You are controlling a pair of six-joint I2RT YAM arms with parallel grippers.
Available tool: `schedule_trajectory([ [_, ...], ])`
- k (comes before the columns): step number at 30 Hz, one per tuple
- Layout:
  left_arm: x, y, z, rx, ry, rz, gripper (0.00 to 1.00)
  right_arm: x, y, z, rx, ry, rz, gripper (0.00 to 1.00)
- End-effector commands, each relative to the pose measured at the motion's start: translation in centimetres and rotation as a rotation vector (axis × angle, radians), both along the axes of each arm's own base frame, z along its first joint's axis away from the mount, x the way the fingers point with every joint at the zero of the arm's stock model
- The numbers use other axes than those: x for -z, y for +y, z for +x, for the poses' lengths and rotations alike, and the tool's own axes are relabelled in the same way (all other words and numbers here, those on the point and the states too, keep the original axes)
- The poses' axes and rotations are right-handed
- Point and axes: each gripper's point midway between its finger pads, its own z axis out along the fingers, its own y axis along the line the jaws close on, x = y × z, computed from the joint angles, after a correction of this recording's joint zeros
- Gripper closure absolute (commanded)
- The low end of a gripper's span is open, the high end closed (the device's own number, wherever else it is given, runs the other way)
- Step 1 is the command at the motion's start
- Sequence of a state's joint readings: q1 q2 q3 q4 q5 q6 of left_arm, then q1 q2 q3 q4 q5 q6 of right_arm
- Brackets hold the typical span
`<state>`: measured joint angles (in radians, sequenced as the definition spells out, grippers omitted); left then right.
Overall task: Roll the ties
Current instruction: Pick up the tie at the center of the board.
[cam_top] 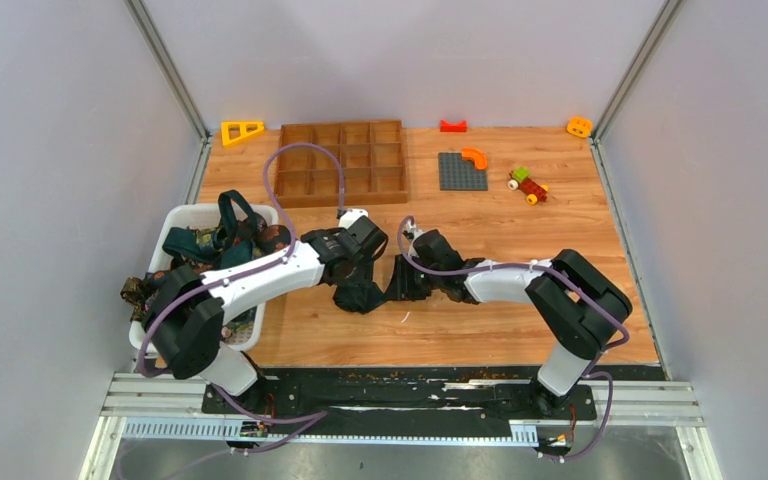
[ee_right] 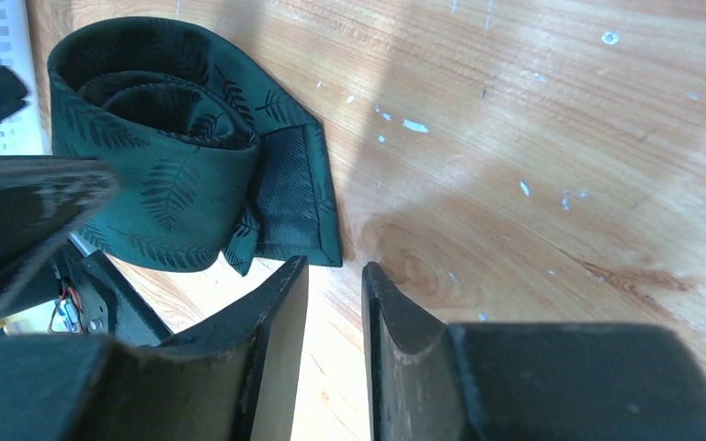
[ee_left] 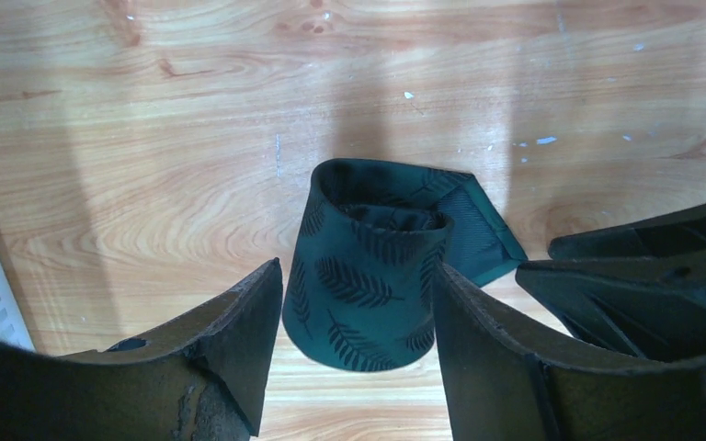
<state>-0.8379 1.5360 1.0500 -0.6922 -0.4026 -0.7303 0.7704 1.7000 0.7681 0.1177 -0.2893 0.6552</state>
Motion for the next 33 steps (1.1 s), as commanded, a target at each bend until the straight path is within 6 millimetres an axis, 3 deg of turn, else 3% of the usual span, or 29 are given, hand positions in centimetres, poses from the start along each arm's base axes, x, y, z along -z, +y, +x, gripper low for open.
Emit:
schedule_trajectory([
  [1,-3.0,-0.1,1.1,-0.005,-0.107,-0.072,0.32,-2.3,0.0,1.2,0.010,-0.072,0.003,0.70],
  [9,-4.8,1.4,0.0,0.159,-0.093,-0.092,0.42,-2.6,-0.3,1.1,0.008,-0.077,-0.006,0.70],
  [13,-4.9,2.9,-0.9,0.199,-0.049,-0.034,0.55,-2.5,-0.2,1.0,0.008,-0.074,-0.008,0.70],
  [18,-3.5,2.8,-1.5,0.230,0.001,-0.027,0.66,-1.8,0.0,1.1,0.005,-0.059,-0.012,0.71],
  [33,1.3,-0.3,-2.7,0.269,0.117,-0.137,0.71,-0.2,0.3,0.8,-0.008,-0.030,-0.013,0.86],
])
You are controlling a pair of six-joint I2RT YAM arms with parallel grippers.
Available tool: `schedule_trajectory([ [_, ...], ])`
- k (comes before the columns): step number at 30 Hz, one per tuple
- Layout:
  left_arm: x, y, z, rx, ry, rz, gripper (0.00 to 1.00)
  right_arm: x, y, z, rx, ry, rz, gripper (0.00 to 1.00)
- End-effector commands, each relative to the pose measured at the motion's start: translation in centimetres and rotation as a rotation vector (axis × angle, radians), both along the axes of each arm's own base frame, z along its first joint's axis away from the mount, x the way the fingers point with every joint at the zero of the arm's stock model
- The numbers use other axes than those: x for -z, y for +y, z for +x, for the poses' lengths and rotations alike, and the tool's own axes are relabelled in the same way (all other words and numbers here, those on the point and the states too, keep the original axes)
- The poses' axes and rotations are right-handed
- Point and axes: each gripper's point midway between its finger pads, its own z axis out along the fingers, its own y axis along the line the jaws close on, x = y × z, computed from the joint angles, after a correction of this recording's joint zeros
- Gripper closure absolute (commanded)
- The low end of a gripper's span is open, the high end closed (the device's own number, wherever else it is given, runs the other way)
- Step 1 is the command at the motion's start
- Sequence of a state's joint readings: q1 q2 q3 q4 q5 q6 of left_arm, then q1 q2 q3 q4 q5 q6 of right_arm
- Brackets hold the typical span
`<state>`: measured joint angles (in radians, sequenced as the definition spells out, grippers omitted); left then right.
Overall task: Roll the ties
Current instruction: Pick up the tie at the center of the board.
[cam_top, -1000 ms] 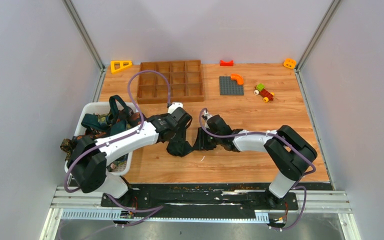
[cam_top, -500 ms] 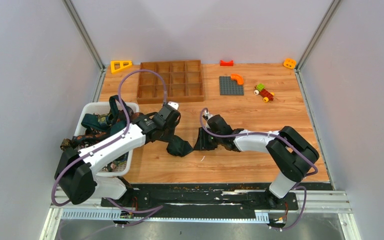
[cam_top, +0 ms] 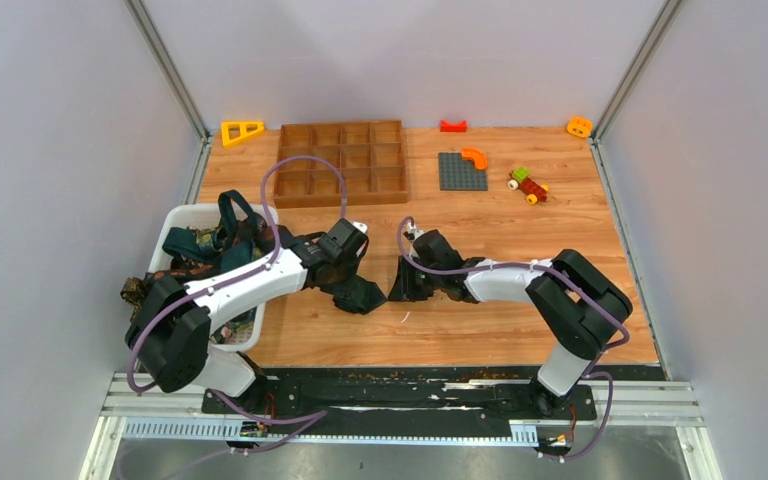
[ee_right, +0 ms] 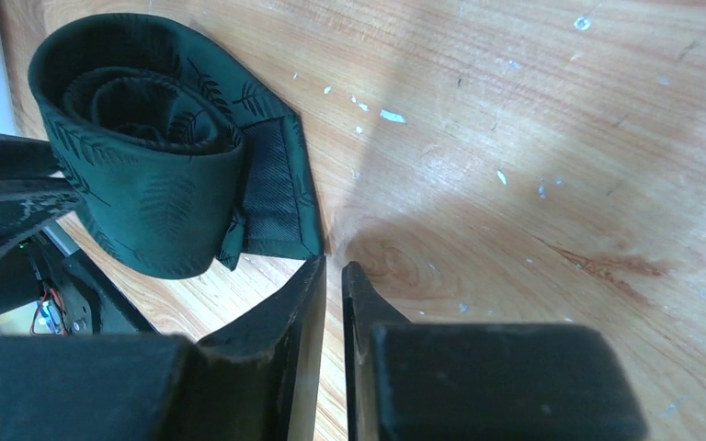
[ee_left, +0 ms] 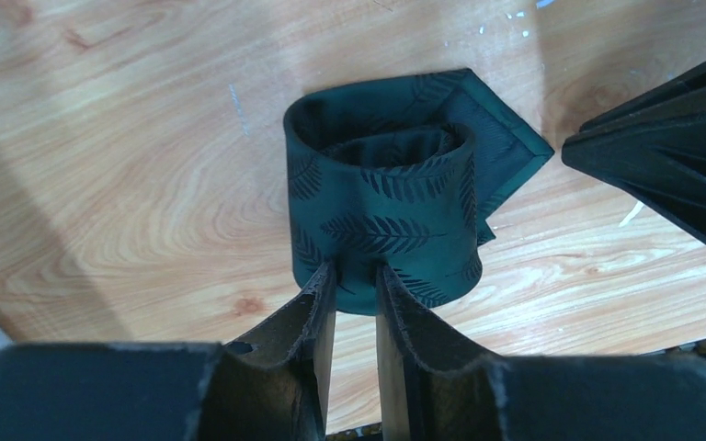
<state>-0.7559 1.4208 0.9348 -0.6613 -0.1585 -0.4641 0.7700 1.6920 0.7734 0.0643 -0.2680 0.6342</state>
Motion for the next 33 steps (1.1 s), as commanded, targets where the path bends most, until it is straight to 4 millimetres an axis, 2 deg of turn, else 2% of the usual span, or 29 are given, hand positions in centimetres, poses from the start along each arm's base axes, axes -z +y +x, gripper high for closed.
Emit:
schedule_trajectory([
  [1,0.8,-2.0,-0.2,0.013,0.016,-0.093,0.71,-0.5,1.1,1.0,-0.011,-0.032,0.033,0.87],
  [10,2.2,-3.8,-0.4,-0.017,0.028,-0.123,0.73,-0.1,1.5,0.9,-0.021,-0.019,0.043,0.93],
  [17,2.3,-5.3,-0.5,-0.038,0.021,-0.153,0.73,0.1,1.6,1.0,-0.023,-0.018,0.043,0.94],
  [20,2.4,-5.1,-0.6,-0.047,0.020,-0.145,0.71,0.0,1.5,1.0,-0.025,-0.017,0.040,0.94],
  [22,1.8,-4.6,-0.5,-0.052,-0.002,-0.135,0.70,-0.2,1.3,0.9,-0.025,-0.024,0.036,0.94],
  [24,0.7,-4.1,-0.1,-0.054,-0.041,-0.127,0.66,-0.7,0.8,1.0,-0.020,-0.040,0.025,0.93],
  [30,-3.2,-3.0,0.6,0.004,-0.144,-0.110,0.32,-2.8,-0.7,1.4,-0.030,-0.096,0.004,0.86],
  [33,-3.9,-2.8,0.1,0.076,-0.150,-0.109,0.22,-3.2,-1.6,1.2,-0.039,-0.098,-0.029,0.83],
])
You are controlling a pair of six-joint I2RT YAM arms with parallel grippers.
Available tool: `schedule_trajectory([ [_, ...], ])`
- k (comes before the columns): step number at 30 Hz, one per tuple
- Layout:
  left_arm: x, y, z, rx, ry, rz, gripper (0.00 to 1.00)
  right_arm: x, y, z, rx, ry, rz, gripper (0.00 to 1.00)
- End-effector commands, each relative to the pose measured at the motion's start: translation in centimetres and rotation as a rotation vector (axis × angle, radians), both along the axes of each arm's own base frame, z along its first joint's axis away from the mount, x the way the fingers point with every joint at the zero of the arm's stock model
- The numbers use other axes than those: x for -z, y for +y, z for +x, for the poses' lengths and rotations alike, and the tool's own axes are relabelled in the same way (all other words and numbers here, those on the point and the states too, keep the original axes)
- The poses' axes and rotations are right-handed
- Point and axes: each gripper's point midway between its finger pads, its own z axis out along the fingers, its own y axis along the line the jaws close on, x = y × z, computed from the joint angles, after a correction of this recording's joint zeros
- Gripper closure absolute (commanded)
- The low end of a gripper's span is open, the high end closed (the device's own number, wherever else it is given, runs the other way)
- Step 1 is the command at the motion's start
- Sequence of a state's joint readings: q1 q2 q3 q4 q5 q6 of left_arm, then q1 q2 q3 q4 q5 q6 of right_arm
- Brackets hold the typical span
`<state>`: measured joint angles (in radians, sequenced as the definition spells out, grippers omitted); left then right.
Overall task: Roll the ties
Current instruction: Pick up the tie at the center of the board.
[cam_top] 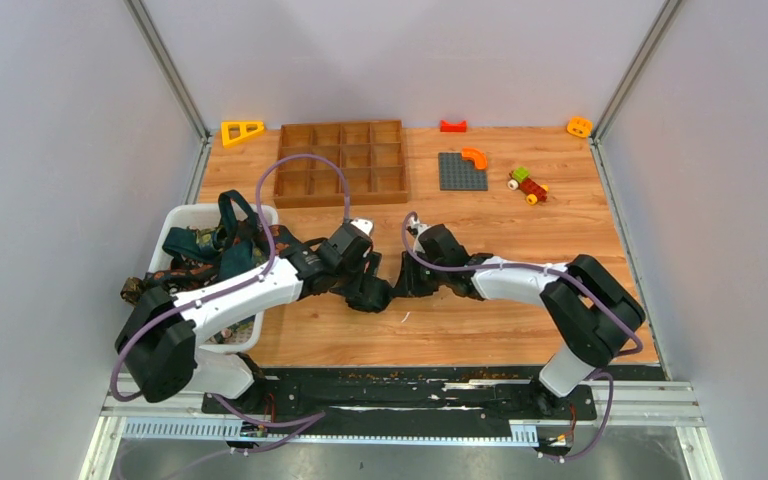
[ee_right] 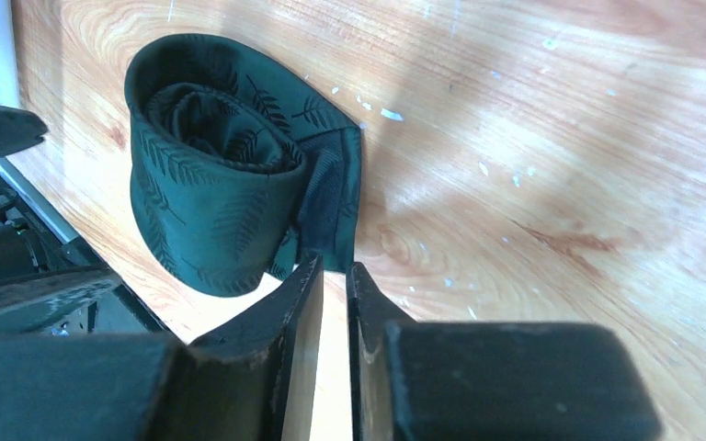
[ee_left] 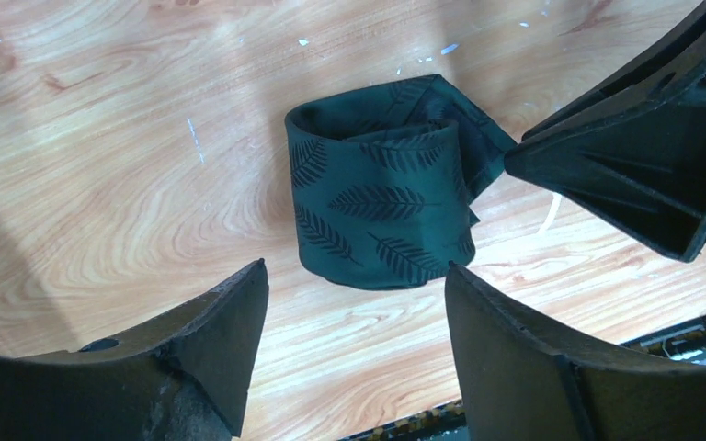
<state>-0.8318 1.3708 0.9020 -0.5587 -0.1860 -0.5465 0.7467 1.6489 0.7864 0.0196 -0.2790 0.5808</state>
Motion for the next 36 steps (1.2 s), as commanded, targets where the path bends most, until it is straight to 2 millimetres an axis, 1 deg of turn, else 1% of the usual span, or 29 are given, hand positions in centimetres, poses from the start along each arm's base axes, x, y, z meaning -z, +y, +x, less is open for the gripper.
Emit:
schedule_trajectory([
  [1,-2.7,0.1,0.2,0.107,-0.069,0.005,0.19,-2.1,-1.3,0.6,-0.018,-0.068,-0.038,0.82],
  [4,-1.5,0.4,-0.2,0.159,-0.031,-0.012,0.13,-2.8,-2.5,0.7,-0.012,-0.101,-0.063,0.76],
  [8,0.8,0.6,-0.3,0.156,0.043,-0.065,0.13,-3.2,-5.0,1.4,0.014,-0.138,-0.121,0.70],
  [10,1.0,0.4,0.0,0.151,0.044,-0.101,0.13,-3.3,-6.3,1.8,0.033,-0.140,-0.129,0.69],
  [13,1.1,0.2,0.5,0.151,0.033,-0.112,0.13,-2.8,-7.6,2.0,0.052,-0.123,-0.113,0.69],
  [18,1.7,-0.7,0.8,0.170,0.051,-0.137,0.13,-2.5,-7.6,2.0,0.050,-0.111,-0.083,0.69],
  [24,1.9,-0.6,1.3,0.157,0.045,-0.124,0.14,-2.2,-7.5,2.0,0.042,-0.106,-0.084,0.69],
  [29,1.1,-0.7,1.6,0.157,0.038,-0.145,0.15,-2.1,-7.4,2.0,0.032,-0.100,-0.084,0.69],
  [33,0.0,-0.8,1.6,0.162,0.025,-0.163,0.14,-1.9,-7.2,2.0,0.026,-0.093,-0.085,0.69],
  [36,0.0,-0.5,1.9,0.154,0.022,-0.168,0.14,-1.9,-7.2,2.1,0.025,-0.094,-0.082,0.69],
])
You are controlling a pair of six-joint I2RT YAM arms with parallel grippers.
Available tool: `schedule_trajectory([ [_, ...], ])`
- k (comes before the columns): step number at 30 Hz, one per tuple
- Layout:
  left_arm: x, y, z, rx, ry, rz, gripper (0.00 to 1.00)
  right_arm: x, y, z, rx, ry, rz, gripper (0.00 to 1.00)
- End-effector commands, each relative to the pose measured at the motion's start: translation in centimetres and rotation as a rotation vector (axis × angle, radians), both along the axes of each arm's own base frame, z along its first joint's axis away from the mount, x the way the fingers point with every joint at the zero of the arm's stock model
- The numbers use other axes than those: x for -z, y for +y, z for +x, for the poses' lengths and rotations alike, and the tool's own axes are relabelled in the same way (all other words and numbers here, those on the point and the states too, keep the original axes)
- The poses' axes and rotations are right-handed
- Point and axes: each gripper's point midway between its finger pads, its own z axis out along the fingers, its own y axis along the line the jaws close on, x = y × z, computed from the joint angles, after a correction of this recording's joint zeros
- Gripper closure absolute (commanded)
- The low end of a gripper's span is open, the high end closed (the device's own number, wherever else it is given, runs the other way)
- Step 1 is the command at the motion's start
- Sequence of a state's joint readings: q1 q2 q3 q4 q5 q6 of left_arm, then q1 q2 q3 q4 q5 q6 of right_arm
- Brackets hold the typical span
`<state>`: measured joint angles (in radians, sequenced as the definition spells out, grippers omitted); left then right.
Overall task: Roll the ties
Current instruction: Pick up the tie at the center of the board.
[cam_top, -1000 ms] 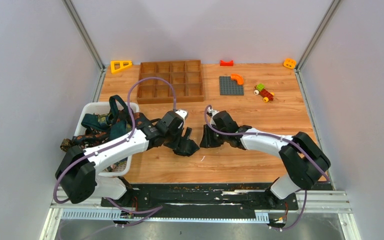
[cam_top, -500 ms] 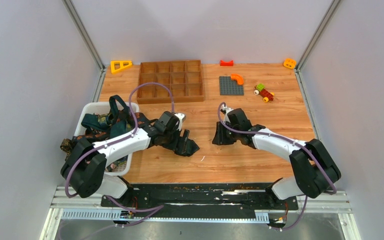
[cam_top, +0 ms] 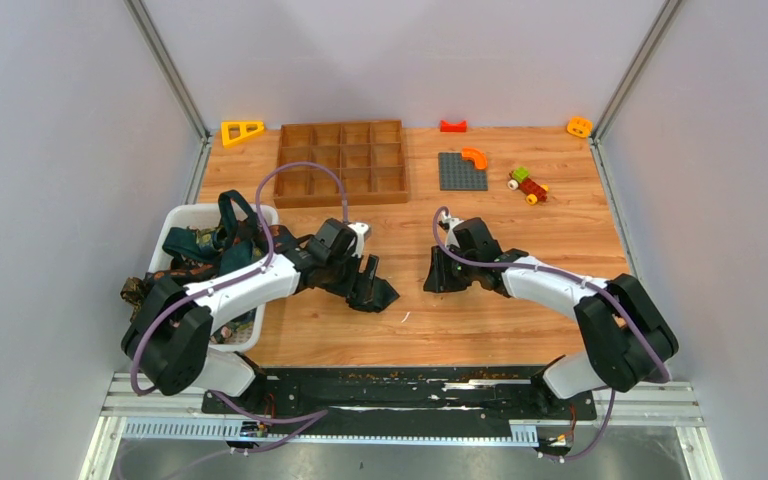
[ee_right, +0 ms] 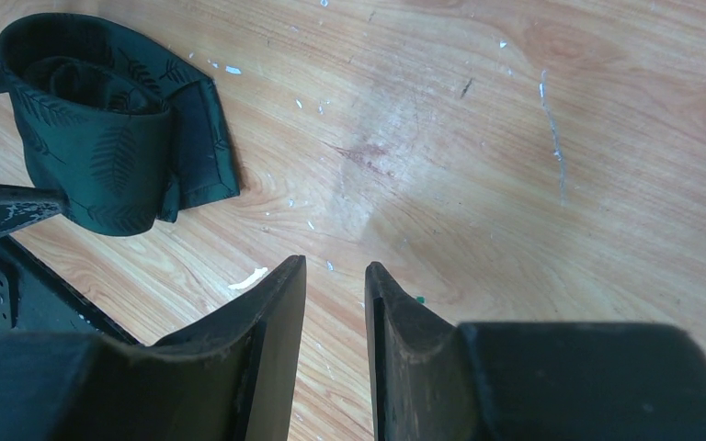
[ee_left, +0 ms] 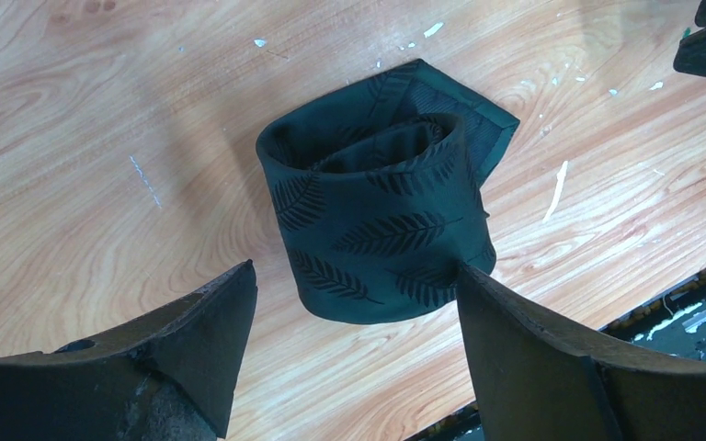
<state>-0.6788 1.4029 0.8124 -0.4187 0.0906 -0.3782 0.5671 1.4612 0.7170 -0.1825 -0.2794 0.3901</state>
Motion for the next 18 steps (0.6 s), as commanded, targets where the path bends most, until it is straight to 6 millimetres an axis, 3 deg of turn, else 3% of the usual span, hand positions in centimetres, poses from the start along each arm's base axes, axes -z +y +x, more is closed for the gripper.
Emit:
schedule_trajectory([
  [1,-2.4,-0.7,1.6,0.007,-0.065,-0.061,0.14,-0.9,0.9,0.9,-0.022,-0.042,0.031,0.69],
  [18,0.9,-1.7,1.7,0.011,0.021,-0.095,0.18,-0.7,1.0,0.9,-0.026,-0.030,0.031,0.69],
])
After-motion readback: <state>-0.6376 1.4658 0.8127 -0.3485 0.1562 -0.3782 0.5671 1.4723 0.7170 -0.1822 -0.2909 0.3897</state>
